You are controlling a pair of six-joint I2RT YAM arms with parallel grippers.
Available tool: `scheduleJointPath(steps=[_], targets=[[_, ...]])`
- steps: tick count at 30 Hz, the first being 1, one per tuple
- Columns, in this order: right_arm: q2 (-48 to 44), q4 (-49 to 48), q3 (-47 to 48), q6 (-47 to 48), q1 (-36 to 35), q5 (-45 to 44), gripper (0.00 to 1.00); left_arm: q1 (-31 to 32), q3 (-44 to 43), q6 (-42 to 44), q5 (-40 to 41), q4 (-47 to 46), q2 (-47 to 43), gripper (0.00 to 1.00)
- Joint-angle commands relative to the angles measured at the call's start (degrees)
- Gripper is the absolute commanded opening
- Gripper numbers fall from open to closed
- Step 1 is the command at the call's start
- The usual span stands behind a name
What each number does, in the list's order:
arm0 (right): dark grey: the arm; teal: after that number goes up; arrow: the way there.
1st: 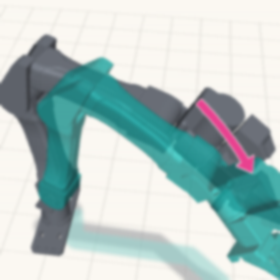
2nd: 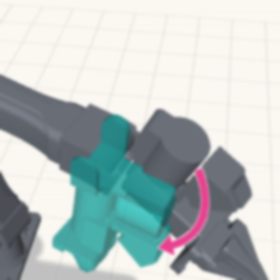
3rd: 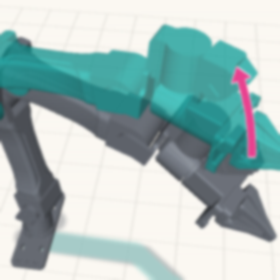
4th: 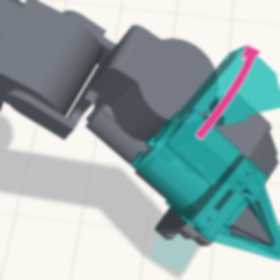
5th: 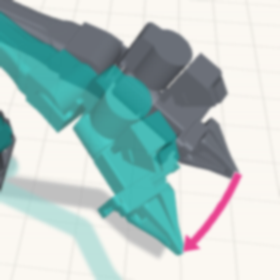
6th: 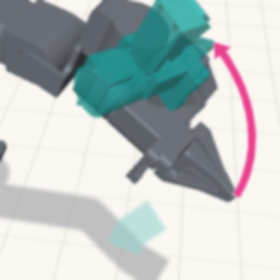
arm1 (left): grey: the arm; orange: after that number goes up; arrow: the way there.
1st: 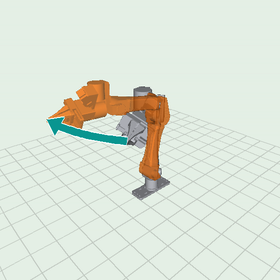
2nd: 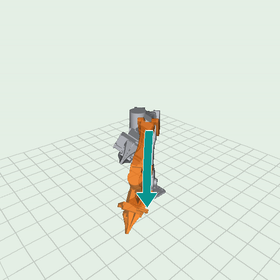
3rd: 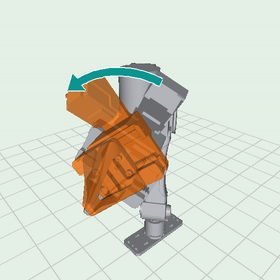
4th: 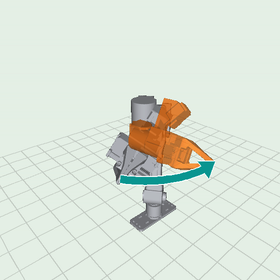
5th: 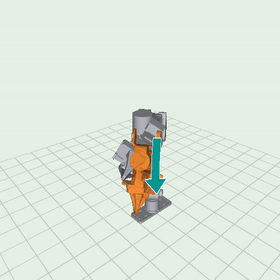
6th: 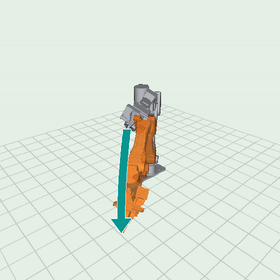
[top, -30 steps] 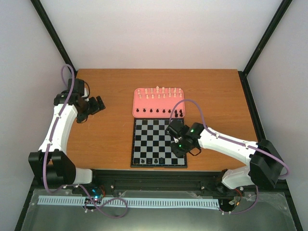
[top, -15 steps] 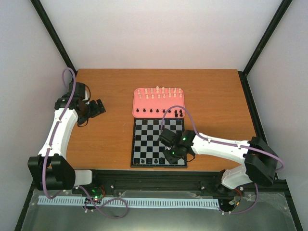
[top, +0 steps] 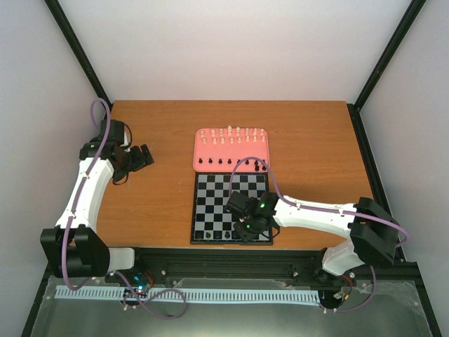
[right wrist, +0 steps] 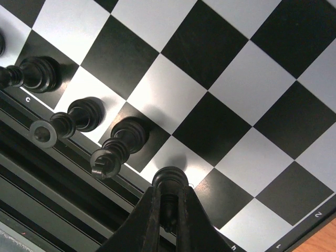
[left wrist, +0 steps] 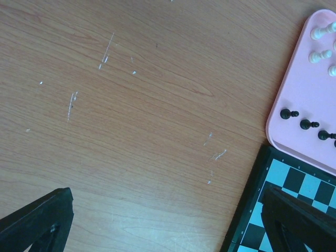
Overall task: Set up the chess pieces on the board
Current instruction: Place the chess piece on the chessboard.
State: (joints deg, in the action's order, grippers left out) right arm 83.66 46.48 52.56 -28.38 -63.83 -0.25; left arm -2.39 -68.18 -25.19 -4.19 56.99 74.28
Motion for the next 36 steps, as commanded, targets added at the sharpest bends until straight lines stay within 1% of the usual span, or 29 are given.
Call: scheduleJointPath(steps=[1, 8, 11, 21, 24, 30, 36], targets=[[0.7, -1.0, 0.5, -1.5, -1.0, -0.3, 0.03, 0.3, -2.9, 1.5, 0.7, 0.5, -0.1, 1.00], [1.7, -1.5, -0.4, -1.3, -1.0, -0.5, 0.04, 0.2, -3.1, 1.3, 0.2, 0.0, 0.5, 1.00], [1.7, -2.0, -0.9, -1.6, -1.0, -0.3, 0.11, 0.3, -3.4, 1.4, 0.3, 0.1, 0.9, 1.00], [1.1, -0.1, -0.1, -1.8, -1.0, -1.4, 0.27, 0.3, -4.2, 1.5, 0.5, 0.7, 0.9, 1.00], [-0.2, 1.9, 0.8, -2.0, -1.0, -2.2, 0.28, 0.3, -4.2, 1.5, 0.4, 0.7, 0.8, 1.00], [-3.4, 5.5, 2.7, -2.9, -1.1, -3.0, 0.35, 0.3, -4.7, 1.0, 0.4, 1.6, 0.5, 1.00], [-7.8, 8.5, 7.5, -2.6, -1.0, -3.6, 0.50, 0.3, -3.9, 0.8, 0.0, 2.4, 0.0, 1.00]])
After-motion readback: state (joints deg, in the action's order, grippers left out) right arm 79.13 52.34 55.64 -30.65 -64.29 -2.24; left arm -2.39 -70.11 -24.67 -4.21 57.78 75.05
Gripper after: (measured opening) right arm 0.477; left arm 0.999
